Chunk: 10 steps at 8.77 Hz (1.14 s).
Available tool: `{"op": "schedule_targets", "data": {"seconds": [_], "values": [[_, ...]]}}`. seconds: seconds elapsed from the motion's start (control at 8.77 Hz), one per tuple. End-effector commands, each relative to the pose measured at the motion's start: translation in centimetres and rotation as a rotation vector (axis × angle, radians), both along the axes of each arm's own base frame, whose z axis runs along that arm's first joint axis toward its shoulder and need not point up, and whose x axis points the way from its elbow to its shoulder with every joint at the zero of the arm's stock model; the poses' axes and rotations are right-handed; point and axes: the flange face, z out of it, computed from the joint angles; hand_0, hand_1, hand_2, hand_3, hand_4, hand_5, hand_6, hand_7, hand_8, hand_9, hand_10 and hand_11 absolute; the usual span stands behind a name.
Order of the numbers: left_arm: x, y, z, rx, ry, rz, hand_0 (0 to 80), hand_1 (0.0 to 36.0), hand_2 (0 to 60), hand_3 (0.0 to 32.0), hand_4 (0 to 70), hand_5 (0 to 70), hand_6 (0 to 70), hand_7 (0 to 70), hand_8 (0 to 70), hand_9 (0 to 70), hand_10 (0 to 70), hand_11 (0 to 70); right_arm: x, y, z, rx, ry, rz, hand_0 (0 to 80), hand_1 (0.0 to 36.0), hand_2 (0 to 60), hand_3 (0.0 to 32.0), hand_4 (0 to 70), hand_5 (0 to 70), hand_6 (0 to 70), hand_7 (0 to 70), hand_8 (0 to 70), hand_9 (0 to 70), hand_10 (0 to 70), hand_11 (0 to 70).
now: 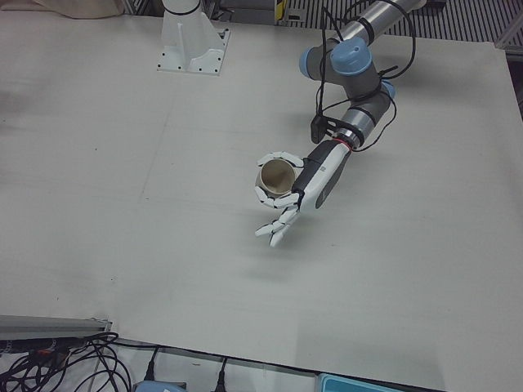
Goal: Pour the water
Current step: 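Lift both cups, moving the left-hand cup toward the table center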
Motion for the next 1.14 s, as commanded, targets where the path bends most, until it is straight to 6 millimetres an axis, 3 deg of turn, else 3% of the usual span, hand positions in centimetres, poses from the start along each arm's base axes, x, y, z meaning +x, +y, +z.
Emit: {"op": "schedule_targets", "data": {"seconds": [0.0,0.23,0.34,0.46,0.57,0.68,0.8,0.91,1.03], "values": [[3.3,-1.3,-4.7,0.041,0.01,0.03,55.0,36.0,60.0,0.0,70.0,70.0,9.3,19.0,3.3,4.4,8.4,13.9,5.8,-0.9,-9.7,0.101,0.02,0.052,80.0,36.0,30.7,0.0,0.0,41.1,36.2,44.3,43.6,56.7,42.3,64.4],[10.8,-1.6,-11.7,0.115,-0.008,0.097,56.4,36.0,60.0,0.0,70.0,70.0,9.6,19.4,3.3,4.3,8.2,13.7,10.0,-0.3,-18.6,0.151,0.087,0.098,80.0,36.0,42.1,0.0,1.4,44.2,41.5,54.3,44.9,59.2,41.8,63.6],[16.0,-0.2,-15.8,0.154,-0.022,0.157,56.3,36.0,60.0,0.0,70.0,70.0,9.6,19.1,3.4,4.4,8.4,14.0,11.4,-1.0,-22.4,0.146,0.113,0.112,80.0,36.0,40.7,0.0,14.3,44.8,44.5,60.0,45.8,60.1,41.8,63.1],[19.5,-0.1,-19.3,0.184,-0.042,0.178,55.9,36.0,60.0,0.0,70.0,70.0,9.9,19.4,3.4,4.6,8.6,14.4,12.2,-1.9,-25.8,0.153,0.123,0.102,80.0,36.0,40.9,0.0,30.0,45.8,48.6,67.6,47.2,61.8,42.0,63.0],[21.6,-0.5,-22.9,0.224,-0.077,0.172,55.9,36.0,60.0,0.0,70.0,70.0,10.3,19.7,3.7,4.9,8.9,14.8,12.2,-2.2,-28.6,0.14,0.131,0.086,80.0,36.0,42.0,0.0,37.1,46.4,50.5,70.0,47.5,61.6,41.9,62.6],[24.5,1.1,-27.5,0.292,-0.136,0.179,55.8,36.0,60.0,0.0,70.0,70.0,10.3,19.9,3.6,4.9,9.0,14.9,11.7,-2.5,-32.1,0.118,0.141,0.074,80.0,36.0,46.7,0.0,49.8,47.7,52.7,70.0,47.2,61.0,40.9,60.8],[26.6,2.4,-29.6,0.345,-0.183,0.18,56.2,36.0,60.0,0.0,70.0,70.0,10.3,19.8,3.5,4.7,8.7,14.5,11.1,-3.1,-35.1,0.11,0.16,0.066,80.0,36.0,51.7,0.0,67.2,50.5,55.4,70.0,46.8,60.4,39.9,59.1],[29.4,3.4,-30.4,0.359,-0.213,0.205,55.8,36.0,60.0,0.0,70.0,70.0,10.2,19.5,3.5,4.7,8.7,14.5,9.2,-4.1,-37.5,0.107,0.176,0.033,80.0,36.0,59.2,0.0,70.0,54.3,58.7,70.0,46.6,59.6,39.0,57.6],[31.8,4.3,-32.2,0.377,-0.254,0.218,55.8,36.0,60.0,0.0,70.0,70.0,10.6,19.7,3.6,4.9,8.7,14.5,6.3,-4.7,-39.1,0.107,0.224,-0.01,80.0,36.0,60.0,0.0,70.0,58.4,60.8,70.0,46.5,59.0,38.5,56.6]]}}
